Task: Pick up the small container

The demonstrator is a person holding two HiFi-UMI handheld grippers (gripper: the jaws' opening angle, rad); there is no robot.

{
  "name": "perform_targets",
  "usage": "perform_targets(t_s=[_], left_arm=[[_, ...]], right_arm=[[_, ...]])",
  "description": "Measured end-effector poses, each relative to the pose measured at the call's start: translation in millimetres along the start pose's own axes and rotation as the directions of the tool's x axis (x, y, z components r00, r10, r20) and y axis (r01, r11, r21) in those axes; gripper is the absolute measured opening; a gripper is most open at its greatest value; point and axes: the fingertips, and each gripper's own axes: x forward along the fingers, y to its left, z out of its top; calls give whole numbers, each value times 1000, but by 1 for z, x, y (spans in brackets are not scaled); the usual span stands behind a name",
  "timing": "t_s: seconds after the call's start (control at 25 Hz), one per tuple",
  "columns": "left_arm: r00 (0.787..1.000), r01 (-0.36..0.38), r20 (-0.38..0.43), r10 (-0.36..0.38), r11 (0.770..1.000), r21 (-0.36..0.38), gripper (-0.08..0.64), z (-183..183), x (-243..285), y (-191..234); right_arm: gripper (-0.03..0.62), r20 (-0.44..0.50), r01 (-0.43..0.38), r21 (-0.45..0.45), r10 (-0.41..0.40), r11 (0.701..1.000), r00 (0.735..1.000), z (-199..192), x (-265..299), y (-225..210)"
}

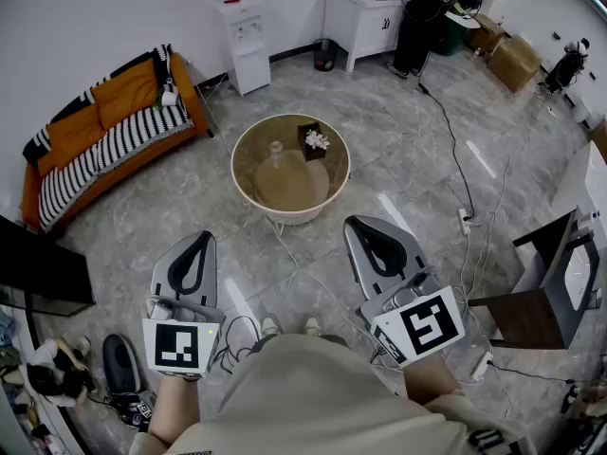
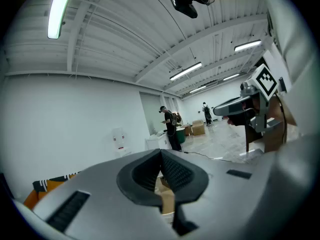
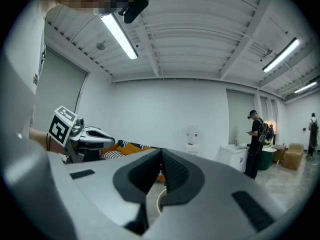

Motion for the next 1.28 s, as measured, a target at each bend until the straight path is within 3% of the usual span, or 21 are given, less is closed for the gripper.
perform_targets(t_s=[0.44, 1.28], left_arm=[[1000, 4, -11, -4, 1000, -1, 6, -1, 11, -3], [999, -40, -21, 40, 999, 1, 6, -4, 33, -48]], right_arm=[[-5, -11, -7, 26, 7, 1000, 1000, -10, 7, -12], [-5, -29, -83, 36, 84, 996, 996, -45, -3, -46]])
